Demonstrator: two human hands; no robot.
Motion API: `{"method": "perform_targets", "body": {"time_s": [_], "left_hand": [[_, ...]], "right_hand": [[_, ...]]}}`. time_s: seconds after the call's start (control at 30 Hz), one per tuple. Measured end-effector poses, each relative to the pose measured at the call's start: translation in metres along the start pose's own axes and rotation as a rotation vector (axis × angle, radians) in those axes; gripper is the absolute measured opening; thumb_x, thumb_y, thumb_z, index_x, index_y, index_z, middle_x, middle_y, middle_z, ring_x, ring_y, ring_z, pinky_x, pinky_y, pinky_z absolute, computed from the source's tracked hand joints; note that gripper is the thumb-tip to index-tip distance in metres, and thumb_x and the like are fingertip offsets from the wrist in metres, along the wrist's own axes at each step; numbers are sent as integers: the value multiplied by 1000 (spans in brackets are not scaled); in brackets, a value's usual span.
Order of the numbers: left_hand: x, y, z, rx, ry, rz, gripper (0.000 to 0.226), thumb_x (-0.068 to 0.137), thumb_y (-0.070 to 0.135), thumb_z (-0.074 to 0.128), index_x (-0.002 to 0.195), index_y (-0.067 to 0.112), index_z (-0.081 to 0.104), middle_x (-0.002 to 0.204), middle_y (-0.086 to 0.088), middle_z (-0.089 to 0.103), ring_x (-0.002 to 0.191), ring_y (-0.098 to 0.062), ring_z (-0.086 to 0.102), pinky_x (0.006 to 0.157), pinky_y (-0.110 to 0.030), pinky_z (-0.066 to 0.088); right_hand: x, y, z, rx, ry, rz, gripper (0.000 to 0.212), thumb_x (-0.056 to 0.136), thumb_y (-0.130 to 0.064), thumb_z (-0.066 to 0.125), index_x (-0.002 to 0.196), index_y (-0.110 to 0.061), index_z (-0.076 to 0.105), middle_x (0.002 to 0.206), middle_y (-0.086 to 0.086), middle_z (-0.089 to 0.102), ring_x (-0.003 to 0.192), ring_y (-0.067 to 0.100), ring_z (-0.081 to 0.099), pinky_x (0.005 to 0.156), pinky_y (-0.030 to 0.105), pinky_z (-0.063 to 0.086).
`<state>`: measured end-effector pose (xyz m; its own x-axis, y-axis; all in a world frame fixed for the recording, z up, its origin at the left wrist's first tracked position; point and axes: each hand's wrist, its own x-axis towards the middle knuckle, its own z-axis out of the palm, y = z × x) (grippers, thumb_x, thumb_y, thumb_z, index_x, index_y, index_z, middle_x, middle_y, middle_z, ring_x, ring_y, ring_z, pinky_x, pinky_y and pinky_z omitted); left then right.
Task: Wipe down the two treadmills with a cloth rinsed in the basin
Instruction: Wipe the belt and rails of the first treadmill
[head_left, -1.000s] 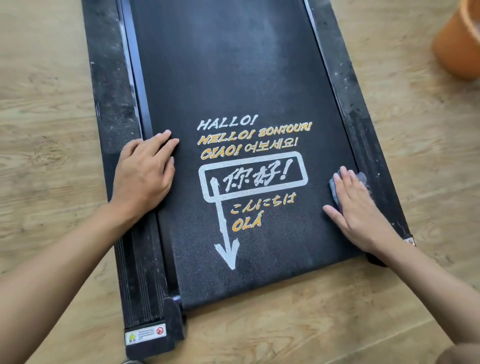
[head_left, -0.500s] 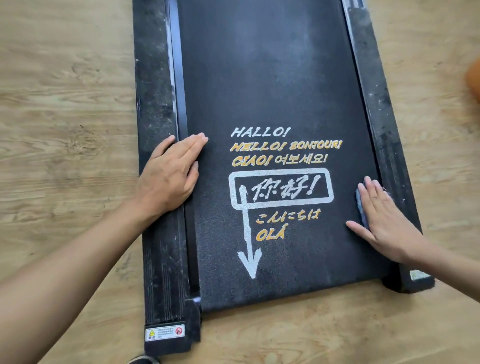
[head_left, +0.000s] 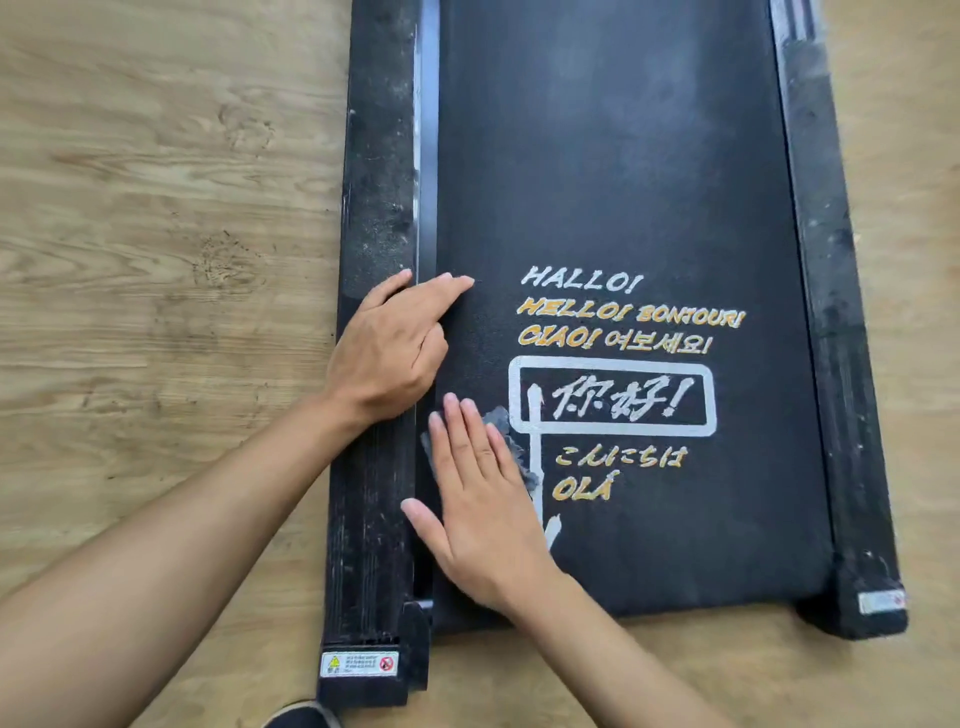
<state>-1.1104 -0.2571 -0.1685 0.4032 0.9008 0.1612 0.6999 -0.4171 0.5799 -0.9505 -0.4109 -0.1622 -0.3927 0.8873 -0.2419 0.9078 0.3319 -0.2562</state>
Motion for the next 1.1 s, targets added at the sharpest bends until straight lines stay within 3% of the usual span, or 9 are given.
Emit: {"method": "perform_targets", "body": {"time_s": [0.07, 0.13, 0.3, 0.47, 0.57, 0.77, 0.87, 0.97, 1.1], "left_hand": [[-1, -1, 0, 3, 21, -1, 55, 102, 17, 33, 154, 14, 51, 153, -1, 59, 148, -9, 47, 127, -45, 27], [-2, 0, 1, 1, 17, -9, 54, 105, 19, 33, 155, 16, 51, 153, 0, 59, 148, -8, 47, 128, -44, 27], [-1, 7, 4, -6, 23, -19, 54, 104, 20, 33, 155, 17, 51, 153, 0, 58, 148, -9, 47, 129, -43, 25], [1, 8, 5, 27, 12, 0, 54, 102, 19, 34, 153, 16, 52, 152, 1, 59, 148, -11, 48, 128, -45, 26], [-1, 11, 5, 46, 29, -7, 52, 104, 19, 34, 153, 14, 52, 151, 1, 60, 145, -11, 51, 128, -42, 26], [0, 2, 0, -117, 110, -100, 49, 111, 18, 30, 156, 9, 45, 147, 0, 64, 139, -16, 55, 126, -39, 31], [-1, 1, 0, -121, 117, -98, 48, 111, 19, 29, 155, 11, 46, 143, 1, 66, 137, -16, 57, 126, -40, 31], [-2, 0, 3, -107, 103, -84, 47, 111, 22, 29, 154, 13, 47, 143, 2, 66, 136, -18, 58, 127, -42, 30], [-1, 3, 5, -76, 111, -70, 46, 111, 22, 31, 151, 11, 51, 143, -1, 65, 134, -20, 58, 128, -40, 27]], "right_hand": [[-6, 30, -8, -74, -23, -152, 81, 108, -63, 29, 168, -11, 8, 176, 6, -5, 162, 20, -8, 131, 44, 11], [-17, 80, -18, -114, -18, -134, 84, 106, -66, 29, 168, -14, 7, 176, 3, -3, 162, 19, -5, 131, 44, 13], [-81, 258, -63, 1, 34, 646, 101, 95, -84, 9, 167, -14, -2, 175, 6, -10, 162, 21, -11, 130, 54, 8], [-66, 251, -62, 119, 134, 861, 115, 90, -89, 7, 166, -3, 1, 174, 16, -9, 161, 27, -13, 129, 57, 0], [-1, 186, -55, 109, 188, 749, 104, 97, -81, 15, 166, -4, 1, 175, 15, -8, 161, 26, -13, 130, 53, 0], [75, 3, -19, 31, 75, 104, 88, 103, -57, 34, 166, -3, 5, 175, 16, -6, 162, 25, -12, 131, 46, 3], [42, 21, -16, -44, 59, -18, 83, 107, -59, 32, 167, -7, 7, 176, 9, -4, 162, 20, -9, 131, 42, 7], [-9, 106, -26, -85, 65, 114, 87, 106, -66, 29, 168, -12, 2, 176, 4, -8, 162, 17, -10, 132, 42, 6], [-97, 238, -49, -26, 44, 643, 100, 96, -82, 8, 167, -12, -1, 175, 7, -10, 162, 22, -12, 130, 55, 8]]}}
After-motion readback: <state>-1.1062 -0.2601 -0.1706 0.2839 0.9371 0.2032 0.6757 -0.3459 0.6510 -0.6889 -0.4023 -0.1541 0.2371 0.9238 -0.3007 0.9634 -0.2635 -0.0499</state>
